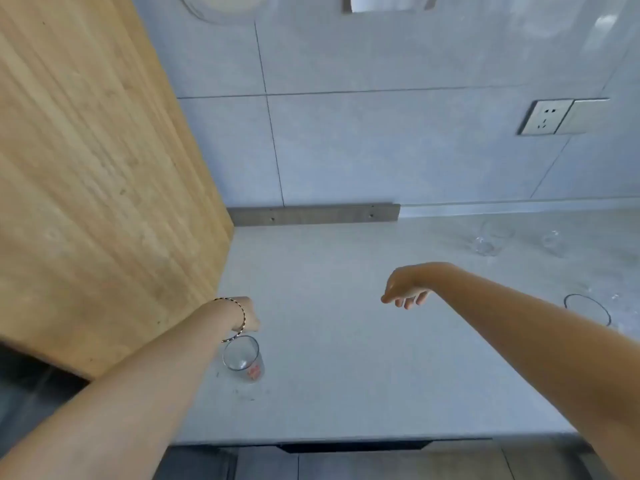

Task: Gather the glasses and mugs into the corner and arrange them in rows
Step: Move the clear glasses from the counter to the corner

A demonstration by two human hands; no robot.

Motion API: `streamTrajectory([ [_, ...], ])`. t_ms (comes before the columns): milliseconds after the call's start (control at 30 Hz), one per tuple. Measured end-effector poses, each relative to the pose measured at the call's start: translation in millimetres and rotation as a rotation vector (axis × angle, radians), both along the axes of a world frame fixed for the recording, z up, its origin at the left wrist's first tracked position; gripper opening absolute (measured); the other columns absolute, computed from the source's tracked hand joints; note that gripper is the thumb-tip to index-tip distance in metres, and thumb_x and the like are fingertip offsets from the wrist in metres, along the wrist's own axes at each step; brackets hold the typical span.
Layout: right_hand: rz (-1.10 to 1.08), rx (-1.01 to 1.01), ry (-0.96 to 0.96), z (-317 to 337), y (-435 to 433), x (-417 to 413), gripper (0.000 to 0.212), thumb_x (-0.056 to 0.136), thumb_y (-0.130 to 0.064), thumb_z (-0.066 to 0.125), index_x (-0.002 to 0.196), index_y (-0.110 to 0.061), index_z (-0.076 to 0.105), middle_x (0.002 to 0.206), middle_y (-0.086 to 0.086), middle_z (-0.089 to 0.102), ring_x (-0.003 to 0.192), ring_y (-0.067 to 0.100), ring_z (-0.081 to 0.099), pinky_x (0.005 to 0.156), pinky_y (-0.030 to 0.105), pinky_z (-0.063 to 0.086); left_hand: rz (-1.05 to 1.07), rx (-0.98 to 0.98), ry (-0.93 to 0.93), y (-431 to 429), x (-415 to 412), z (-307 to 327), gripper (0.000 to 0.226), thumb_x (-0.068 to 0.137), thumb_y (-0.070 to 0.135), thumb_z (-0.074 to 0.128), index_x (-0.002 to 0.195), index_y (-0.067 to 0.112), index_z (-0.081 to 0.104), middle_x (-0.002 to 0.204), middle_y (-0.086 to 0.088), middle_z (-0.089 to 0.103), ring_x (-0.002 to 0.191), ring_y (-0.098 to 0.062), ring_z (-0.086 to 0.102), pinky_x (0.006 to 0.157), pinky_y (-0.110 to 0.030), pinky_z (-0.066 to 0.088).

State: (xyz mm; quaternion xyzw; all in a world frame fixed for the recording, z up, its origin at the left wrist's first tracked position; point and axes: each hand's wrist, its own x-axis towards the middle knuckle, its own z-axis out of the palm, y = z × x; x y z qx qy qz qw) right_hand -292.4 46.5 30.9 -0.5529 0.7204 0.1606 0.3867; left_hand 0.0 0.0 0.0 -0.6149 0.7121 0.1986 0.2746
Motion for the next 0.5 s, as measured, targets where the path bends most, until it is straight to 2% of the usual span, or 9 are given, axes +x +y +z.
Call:
streamTrajectory([
  [33, -0.001, 0.002, 0.008, -6.7, -1.9, 1.5, 0.041, 0.096, -0.032, 0.047, 0.126, -0.005, 0.054, 0.1, 0.002, 0.061, 0.088, 0.017, 0.059, 0.067, 0.019, 0.048, -0.022, 0.043, -0.066, 4.6, 2.5, -6.2, 0.013, 0.079, 0.026, 0.046, 0.078, 0.013, 0.049, 0.075, -0.001, 0.048, 0.065, -0.019, 0.047, 0.056, -0.023, 0.035],
  [67, -0.019, -0.008, 0.001, -11.7, -3.4, 3.5, 0.04, 0.096, -0.031, 0.047, 0.125, -0.005, 0.055, 0.1, 0.002, 0.061, 0.087, 0.017, 0.059, 0.067, 0.02, 0.047, 0.004, 0.062, -0.094, 4.3, 3.4, -13.4, 0.028, 0.08, 0.031, 0.048, 0.101, 0.013, 0.051, 0.096, -0.003, 0.054, 0.082, -0.021, 0.055, 0.066, -0.025, 0.043],
  [100, -0.027, -0.01, -0.005, -18.4, -2.9, 4.9, 0.038, 0.096, -0.03, 0.047, 0.124, -0.005, 0.056, 0.1, 0.002, 0.061, 0.087, 0.017, 0.059, 0.067, 0.02, 0.048, 0.047, 0.094, -0.129, 7.4, 5.8, -22.9, 0.048, 0.08, 0.036, 0.05, 0.123, 0.014, 0.043, 0.12, -0.006, 0.049, 0.103, -0.026, 0.056, 0.079, -0.03, 0.047],
  [133, -0.046, -0.024, -0.02, -23.7, -3.2, 7.3, 0.037, 0.096, -0.028, 0.048, 0.123, -0.004, 0.057, 0.099, 0.003, 0.061, 0.088, 0.017, 0.059, 0.069, 0.022, 0.048, 0.091, 0.106, -0.124, 12.3, 7.1, -28.5, 0.062, 0.08, 0.039, 0.052, 0.135, 0.017, 0.032, 0.135, -0.007, 0.038, 0.116, -0.03, 0.052, 0.089, -0.035, 0.047],
  [167, -0.045, -0.028, -0.034, -29.7, -3.2, 10.3, 0.036, 0.095, -0.026, 0.048, 0.122, -0.004, 0.057, 0.099, 0.004, 0.061, 0.088, 0.017, 0.059, 0.073, 0.024, 0.049, 0.097, 0.12, -0.129, 16.8, 7.9, -35.1, 0.071, 0.078, 0.041, 0.055, 0.139, 0.018, 0.025, 0.14, -0.007, 0.03, 0.121, -0.032, 0.05, 0.091, -0.037, 0.046],
  [267, -0.036, -0.009, -0.057, -45.8, -5.4, 13.6, 0.034, 0.095, -0.024, 0.048, 0.121, -0.004, 0.058, 0.099, 0.004, 0.062, 0.089, 0.017, 0.059, 0.081, 0.028, 0.049, 0.113, 0.119, -0.11, 23.0, 9.1, -52.1, 0.079, 0.072, 0.033, 0.063, 0.138, 0.02, 0.023, 0.137, -0.007, 0.029, 0.108, -0.031, 0.058, 0.076, -0.034, 0.048],
  [367, -0.029, 0.015, -0.074, -57.8, -13.9, 6.9, 0.032, 0.094, -0.023, 0.048, 0.119, -0.008, 0.06, 0.099, 0.003, 0.062, 0.089, 0.017, 0.061, 0.071, 0.022, 0.049, 0.096, 0.109, -0.124, 21.7, 4.6, -60.2, 0.07, 0.072, 0.025, 0.063, 0.133, 0.019, 0.029, 0.13, -0.005, 0.036, 0.089, -0.028, 0.056, 0.06, -0.028, 0.042],
  [500, 0.007, 0.052, -0.062, -67.4, -35.5, -7.5, 0.032, 0.094, -0.025, 0.048, 0.12, -0.009, 0.06, 0.098, 0.002, 0.062, 0.089, 0.016, 0.061, 0.065, 0.017, 0.046, 0.063, 0.109, -0.111, -2.2, -4.8, -53.7, 0.053, 0.073, 0.03, 0.062, 0.118, 0.017, 0.039, 0.123, -0.004, 0.046, 0.102, -0.027, 0.059, 0.075, -0.031, 0.046],
])
